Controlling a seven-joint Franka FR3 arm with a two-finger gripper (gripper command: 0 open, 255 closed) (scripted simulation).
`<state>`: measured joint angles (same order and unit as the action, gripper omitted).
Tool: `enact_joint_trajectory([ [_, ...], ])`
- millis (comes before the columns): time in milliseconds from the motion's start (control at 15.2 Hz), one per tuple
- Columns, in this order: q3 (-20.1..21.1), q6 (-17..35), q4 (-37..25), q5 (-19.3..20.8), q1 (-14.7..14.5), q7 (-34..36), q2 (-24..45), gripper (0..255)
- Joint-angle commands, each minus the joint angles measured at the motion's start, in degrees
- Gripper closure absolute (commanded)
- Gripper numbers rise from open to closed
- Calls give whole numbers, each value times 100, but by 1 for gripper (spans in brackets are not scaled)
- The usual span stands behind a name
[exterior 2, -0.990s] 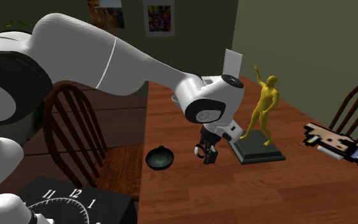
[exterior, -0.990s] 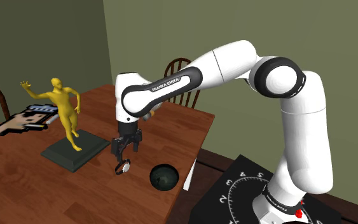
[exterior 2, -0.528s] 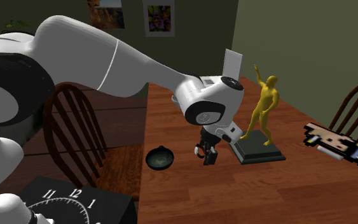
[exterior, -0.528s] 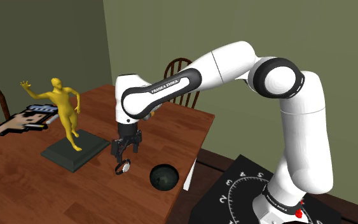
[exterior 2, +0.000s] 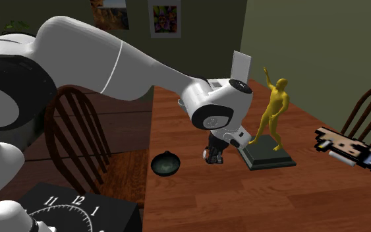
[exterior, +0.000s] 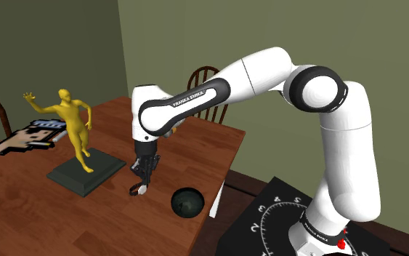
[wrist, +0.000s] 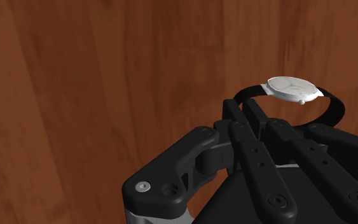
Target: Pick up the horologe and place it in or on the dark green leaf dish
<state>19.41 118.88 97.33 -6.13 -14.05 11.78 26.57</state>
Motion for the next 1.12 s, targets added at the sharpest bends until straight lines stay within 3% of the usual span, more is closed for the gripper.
enact_joint_trajectory([
  [0,0,0,0,0,0,0,0,255],
  [1056,52,-899,-526,-70,43,116,-397,255],
])
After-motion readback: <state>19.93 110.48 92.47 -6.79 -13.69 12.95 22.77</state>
